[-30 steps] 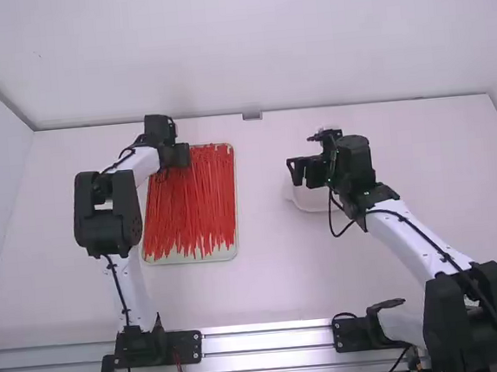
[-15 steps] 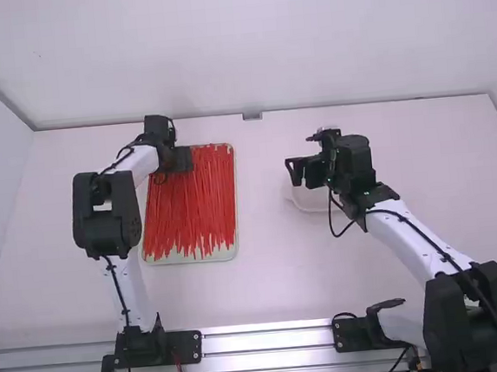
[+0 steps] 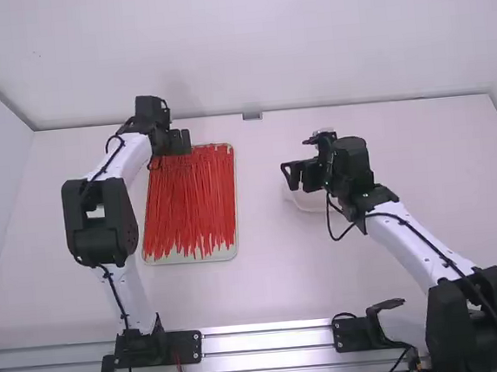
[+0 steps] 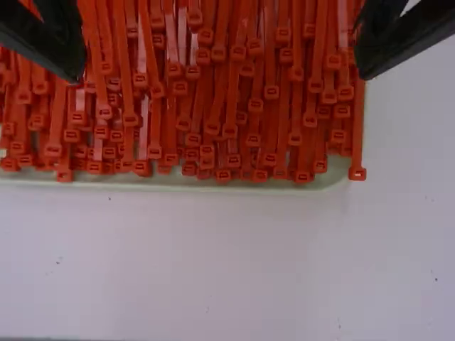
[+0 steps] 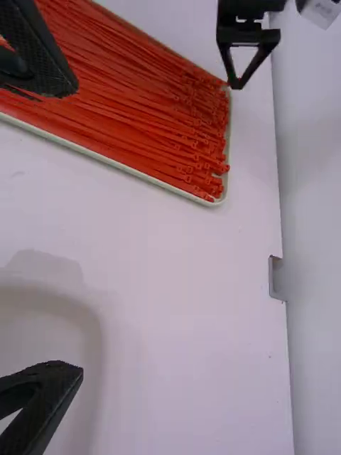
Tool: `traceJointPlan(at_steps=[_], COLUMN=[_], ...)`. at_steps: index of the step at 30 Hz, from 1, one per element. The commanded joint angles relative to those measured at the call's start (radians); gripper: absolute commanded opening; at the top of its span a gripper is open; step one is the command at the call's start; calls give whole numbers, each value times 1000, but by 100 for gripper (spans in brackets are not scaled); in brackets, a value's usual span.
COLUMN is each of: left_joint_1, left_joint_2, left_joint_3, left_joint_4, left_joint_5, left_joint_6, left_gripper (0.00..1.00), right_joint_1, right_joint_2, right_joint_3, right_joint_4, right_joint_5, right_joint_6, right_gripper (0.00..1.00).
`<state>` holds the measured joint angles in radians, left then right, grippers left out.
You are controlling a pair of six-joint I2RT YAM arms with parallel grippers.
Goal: Fasten the cable tie
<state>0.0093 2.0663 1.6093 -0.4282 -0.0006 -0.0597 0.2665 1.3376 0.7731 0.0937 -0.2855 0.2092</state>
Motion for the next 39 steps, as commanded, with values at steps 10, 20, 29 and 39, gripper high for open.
traceJointPlan(at_steps=[10, 20, 29, 39], left_joint_1=[42, 36, 36, 30], left_joint_2=[-25, 55, 133, 175], left_joint_3=[7, 5, 5, 2], left_joint_4=[119, 159, 224, 232], left_joint_5=[13, 19, 72, 72], left_joint_6=[26, 0, 0, -1], left_gripper=[99, 99, 99, 81], right_joint_1=[2, 1, -2, -6], right_joint_2=[-19, -19, -19, -19], right_joint_3=[32, 32, 32, 32], right_joint_4=[24, 4, -2, -6], right_joint_5=[-6, -5, -4, -3], right_joint_6=[34, 17, 11, 11], right_gripper=[99, 99, 99, 99])
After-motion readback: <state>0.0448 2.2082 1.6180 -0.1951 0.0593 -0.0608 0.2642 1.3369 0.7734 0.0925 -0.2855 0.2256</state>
